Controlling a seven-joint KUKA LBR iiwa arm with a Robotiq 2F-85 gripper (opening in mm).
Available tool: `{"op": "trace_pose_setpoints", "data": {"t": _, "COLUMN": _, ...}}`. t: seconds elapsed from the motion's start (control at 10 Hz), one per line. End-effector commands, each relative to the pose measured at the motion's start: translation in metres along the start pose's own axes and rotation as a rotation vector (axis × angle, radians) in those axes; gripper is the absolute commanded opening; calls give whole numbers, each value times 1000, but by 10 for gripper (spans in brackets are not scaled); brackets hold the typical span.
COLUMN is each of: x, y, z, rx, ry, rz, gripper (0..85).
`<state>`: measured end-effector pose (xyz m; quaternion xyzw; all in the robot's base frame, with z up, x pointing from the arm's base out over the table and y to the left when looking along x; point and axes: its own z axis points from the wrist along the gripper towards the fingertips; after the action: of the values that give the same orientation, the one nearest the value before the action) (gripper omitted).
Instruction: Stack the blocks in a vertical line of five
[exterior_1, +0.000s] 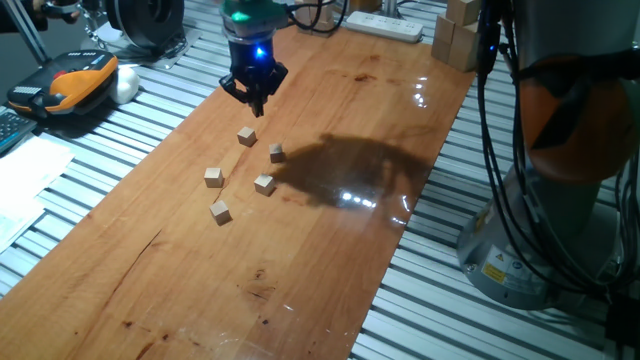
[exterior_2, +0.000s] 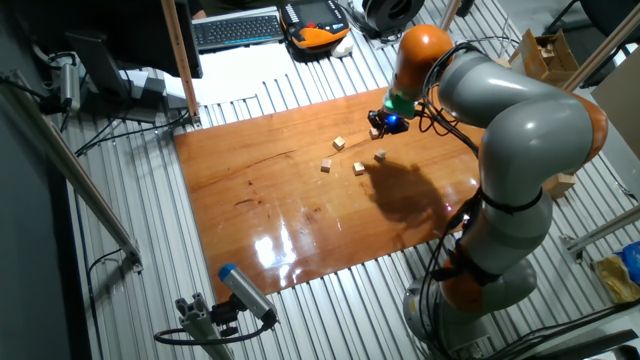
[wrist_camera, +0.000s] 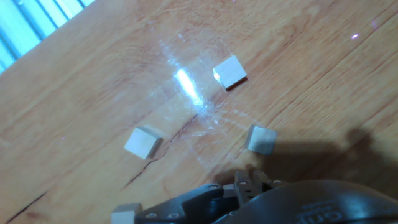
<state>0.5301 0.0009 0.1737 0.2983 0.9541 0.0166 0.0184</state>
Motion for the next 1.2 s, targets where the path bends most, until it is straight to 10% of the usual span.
{"op": "trace_pose_setpoints", "data": {"t": 0.0, "x": 0, "y": 0, "z": 0, "rx": -1, "ry": 2, "rz": 5, "gripper": 170}}
{"op": "trace_pose_setpoints", "data": {"t": 0.1, "x": 1, "y": 0, "z": 2, "rx": -4, "ry": 4, "rz": 11, "gripper": 340}}
{"op": "trace_pose_setpoints", "data": {"t": 0.3, "x": 3, "y": 2, "z": 8, "rx": -3, "ry": -6, "rz": 51, "gripper": 340}}
{"op": "trace_pose_setpoints", "data": {"t": 0.4, "x": 4, "y": 3, "z": 10, "rx": -1, "ry": -9, "rz": 66, "gripper": 510}}
{"op": "trace_pose_setpoints", "data": {"t": 1.1, "x": 9, "y": 4, "z": 17, "rx": 62, "ry": -15, "rz": 104, "gripper": 510}}
